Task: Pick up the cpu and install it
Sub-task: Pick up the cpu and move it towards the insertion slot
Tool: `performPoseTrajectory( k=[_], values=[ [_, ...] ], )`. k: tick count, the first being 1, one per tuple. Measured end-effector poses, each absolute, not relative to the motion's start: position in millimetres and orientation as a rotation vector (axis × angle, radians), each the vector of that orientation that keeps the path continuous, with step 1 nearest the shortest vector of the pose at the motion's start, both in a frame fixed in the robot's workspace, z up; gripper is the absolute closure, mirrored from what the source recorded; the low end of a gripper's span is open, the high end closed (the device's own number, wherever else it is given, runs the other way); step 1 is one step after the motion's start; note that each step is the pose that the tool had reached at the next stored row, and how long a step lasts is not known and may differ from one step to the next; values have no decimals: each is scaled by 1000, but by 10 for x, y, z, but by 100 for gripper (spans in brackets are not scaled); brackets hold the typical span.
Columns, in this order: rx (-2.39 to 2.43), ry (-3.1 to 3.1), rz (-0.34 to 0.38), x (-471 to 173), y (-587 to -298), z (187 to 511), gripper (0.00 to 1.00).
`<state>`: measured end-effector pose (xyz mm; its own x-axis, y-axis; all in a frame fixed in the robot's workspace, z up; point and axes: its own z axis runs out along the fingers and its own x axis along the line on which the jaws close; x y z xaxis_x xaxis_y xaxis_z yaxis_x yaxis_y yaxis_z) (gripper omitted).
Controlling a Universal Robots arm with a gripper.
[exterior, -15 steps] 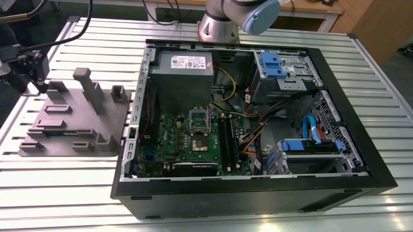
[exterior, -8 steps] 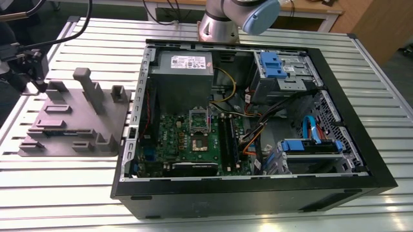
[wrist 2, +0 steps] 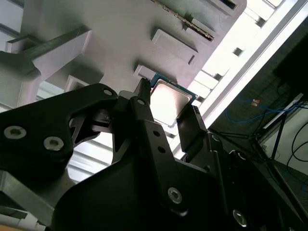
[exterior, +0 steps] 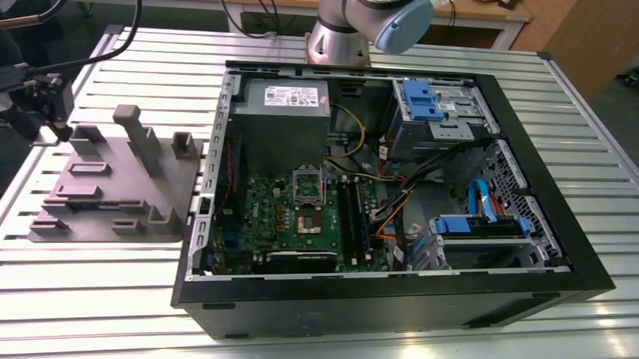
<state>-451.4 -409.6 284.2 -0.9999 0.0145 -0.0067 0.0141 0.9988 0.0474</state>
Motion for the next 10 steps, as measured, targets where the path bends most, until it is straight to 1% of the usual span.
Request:
performPoseTrajectory(
  k=[10],
  values=[
    [22, 3134, 74, -4515, -4096, 2909, 53]
  ],
)
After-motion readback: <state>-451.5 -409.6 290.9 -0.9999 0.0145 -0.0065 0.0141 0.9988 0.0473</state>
